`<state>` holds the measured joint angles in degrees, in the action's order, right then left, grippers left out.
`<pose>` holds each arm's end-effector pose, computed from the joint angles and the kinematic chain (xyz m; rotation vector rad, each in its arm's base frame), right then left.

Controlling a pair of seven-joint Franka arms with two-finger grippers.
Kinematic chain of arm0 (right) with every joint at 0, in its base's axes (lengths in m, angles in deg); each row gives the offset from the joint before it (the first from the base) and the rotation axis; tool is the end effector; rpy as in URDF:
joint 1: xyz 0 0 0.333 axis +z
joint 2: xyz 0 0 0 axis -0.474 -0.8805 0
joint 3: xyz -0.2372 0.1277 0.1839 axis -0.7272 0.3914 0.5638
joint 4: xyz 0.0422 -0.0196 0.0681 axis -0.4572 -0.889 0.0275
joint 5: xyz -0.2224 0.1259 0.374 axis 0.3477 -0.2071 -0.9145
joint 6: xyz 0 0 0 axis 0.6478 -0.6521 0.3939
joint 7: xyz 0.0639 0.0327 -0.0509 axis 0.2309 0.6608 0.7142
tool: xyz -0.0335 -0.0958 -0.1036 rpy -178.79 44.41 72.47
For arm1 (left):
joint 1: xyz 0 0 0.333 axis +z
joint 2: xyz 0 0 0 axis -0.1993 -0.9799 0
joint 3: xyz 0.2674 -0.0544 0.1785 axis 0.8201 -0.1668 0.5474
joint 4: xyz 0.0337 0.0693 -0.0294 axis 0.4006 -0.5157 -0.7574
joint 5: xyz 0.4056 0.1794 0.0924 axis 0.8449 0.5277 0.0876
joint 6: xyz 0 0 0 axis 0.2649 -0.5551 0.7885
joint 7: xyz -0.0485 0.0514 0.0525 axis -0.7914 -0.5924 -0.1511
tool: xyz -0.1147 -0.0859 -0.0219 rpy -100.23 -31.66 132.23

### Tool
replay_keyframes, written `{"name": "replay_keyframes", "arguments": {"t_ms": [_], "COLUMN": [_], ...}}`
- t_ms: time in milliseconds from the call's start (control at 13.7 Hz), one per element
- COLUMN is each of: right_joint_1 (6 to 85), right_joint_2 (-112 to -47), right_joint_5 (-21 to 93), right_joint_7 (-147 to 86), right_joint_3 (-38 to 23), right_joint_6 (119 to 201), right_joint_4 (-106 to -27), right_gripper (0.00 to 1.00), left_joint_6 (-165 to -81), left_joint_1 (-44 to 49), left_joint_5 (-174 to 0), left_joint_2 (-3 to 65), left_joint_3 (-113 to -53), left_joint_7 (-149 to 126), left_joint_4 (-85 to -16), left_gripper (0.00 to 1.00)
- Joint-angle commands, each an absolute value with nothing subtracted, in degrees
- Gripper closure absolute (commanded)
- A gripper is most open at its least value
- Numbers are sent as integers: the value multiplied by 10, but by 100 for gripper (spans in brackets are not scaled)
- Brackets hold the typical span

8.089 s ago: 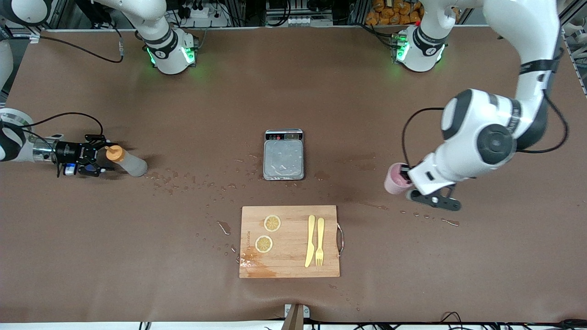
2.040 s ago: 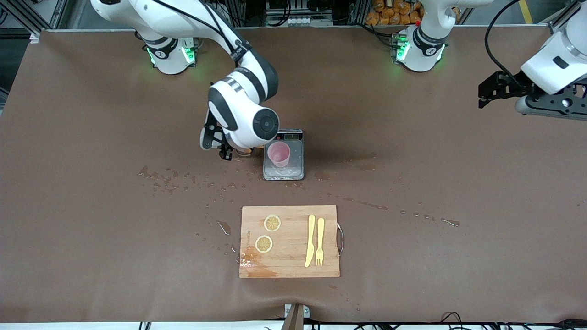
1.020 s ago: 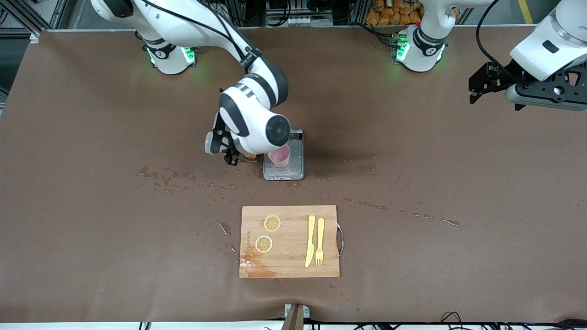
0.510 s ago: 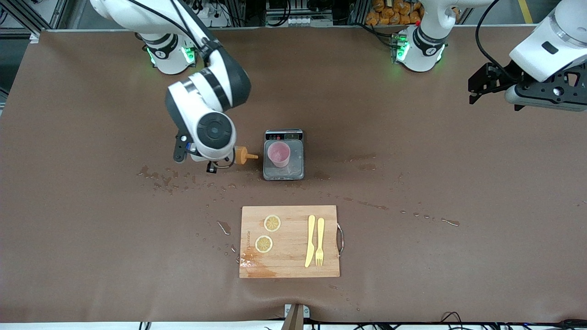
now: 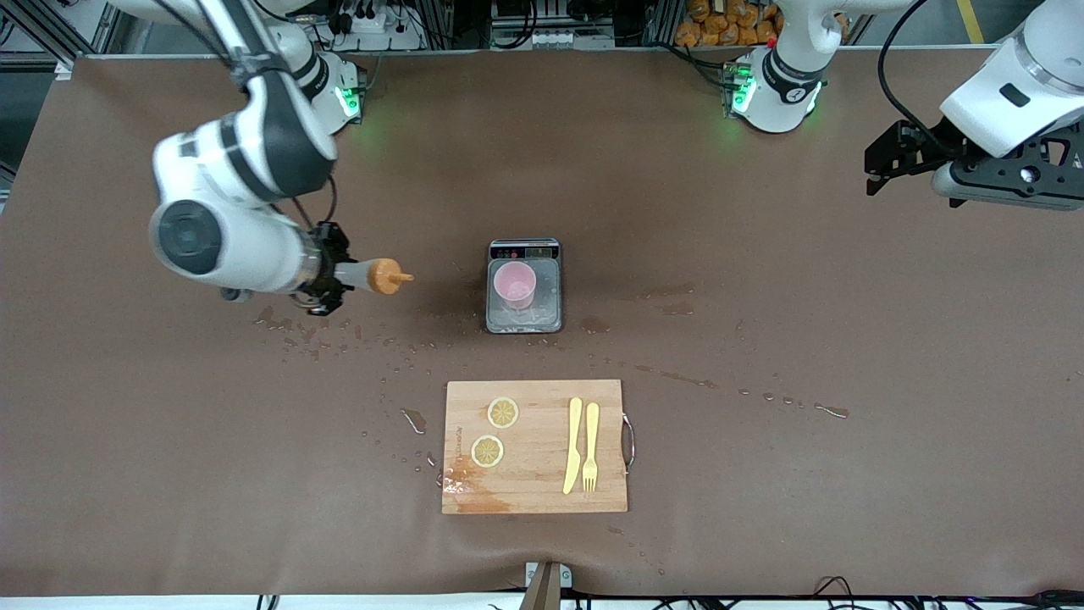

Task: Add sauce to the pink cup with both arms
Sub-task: 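Carry the sauce bottle back beside the cutting board with the right gripper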

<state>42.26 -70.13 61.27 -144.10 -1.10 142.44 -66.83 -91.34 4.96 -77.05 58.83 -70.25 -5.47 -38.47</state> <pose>0.6223 0.1911 0.3686 1.9655 -2.2202 -0.4540 0.5835 -0.1216 0.6318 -3.1024 0.3103 0.0070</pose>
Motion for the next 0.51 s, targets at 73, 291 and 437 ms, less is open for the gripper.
{"name": "replay_keyframes", "arguments": {"t_ms": [73, 291, 437], "right_joint_1": [307, 225, 180], "right_joint_2": [-675, -684, -699], "right_joint_5": [513, 464, 448], "right_joint_7": [-1291, -1167, -1097], "right_joint_3": [-2, -3, -3], "right_joint_6": [1381, 1338, 1321], "right_joint_4": [-693, -693, -693], "right_gripper": [77, 77, 77], "left_joint_6": [-908, -908, -902], "left_joint_1": [48, 46, 55], "left_joint_5": [-762, -761, -770], "left_joint_2": [589, 587, 584], "left_joint_3": [-705, -705, -702], "left_joint_7": [-58, -58, -63], "left_joint_4": [-378, -378, -379], "left_gripper": [0, 0, 0]}}
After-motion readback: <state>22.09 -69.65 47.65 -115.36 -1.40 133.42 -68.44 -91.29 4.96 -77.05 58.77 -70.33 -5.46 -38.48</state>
